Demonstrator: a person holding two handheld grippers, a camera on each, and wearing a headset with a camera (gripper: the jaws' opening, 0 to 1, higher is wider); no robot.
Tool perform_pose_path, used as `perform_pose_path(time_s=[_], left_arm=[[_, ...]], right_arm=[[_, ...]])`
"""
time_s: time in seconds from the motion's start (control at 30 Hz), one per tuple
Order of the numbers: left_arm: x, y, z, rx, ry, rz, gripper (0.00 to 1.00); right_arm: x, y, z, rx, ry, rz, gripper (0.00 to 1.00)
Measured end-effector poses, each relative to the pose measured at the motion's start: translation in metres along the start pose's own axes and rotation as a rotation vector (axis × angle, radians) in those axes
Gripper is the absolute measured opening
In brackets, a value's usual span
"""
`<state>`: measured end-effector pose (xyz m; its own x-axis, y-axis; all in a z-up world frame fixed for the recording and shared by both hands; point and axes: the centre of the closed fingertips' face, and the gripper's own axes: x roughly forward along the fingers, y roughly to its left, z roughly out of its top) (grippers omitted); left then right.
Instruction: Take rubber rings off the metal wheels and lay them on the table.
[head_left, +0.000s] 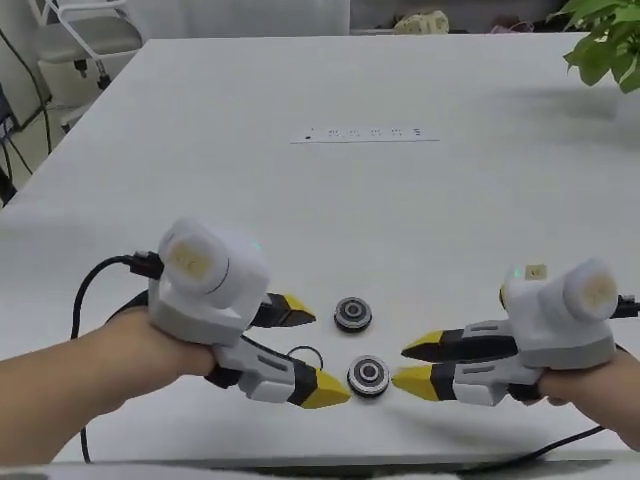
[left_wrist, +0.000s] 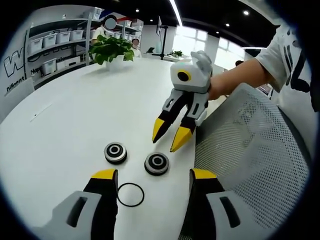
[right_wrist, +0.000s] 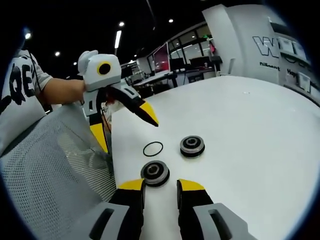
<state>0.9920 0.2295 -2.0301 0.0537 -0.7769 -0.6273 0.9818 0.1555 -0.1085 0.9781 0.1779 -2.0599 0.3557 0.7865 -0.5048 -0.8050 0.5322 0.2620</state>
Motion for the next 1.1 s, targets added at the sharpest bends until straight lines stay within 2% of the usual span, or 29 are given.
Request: perform_pose_path(time_s=[0.1, 0.4, 0.6, 0.83, 1.1], left_arm=[[0.003, -0.001, 0.000, 0.007, 0.001, -0.005, 0.48], [0.016, -0.008, -0.006, 0.028, 0.032, -0.032, 0.44], [0.021, -0.011, -0.009, 0.033, 0.045, -0.045, 0.40], [0.028, -0.012, -0.009, 0.028, 0.040, -0.050, 0.31], [0.034, -0.013, -0.008, 0.036, 0.042, -0.056, 0.27]], right_arm=[[0.001, 0.000, -0.003, -0.019, 0.015, 0.002, 0.23], [0.004, -0.003, -0.005, -0.051, 0.033, 0.008, 0.22], [0.009, 0.000, -0.009, -0.076, 0.051, 0.019, 0.23], [0.014, 0.002, -0.013, -0.107, 0.067, 0.024, 0.22], [0.017, 0.004, -0.014, -0.130, 0.073, 0.029, 0.22]])
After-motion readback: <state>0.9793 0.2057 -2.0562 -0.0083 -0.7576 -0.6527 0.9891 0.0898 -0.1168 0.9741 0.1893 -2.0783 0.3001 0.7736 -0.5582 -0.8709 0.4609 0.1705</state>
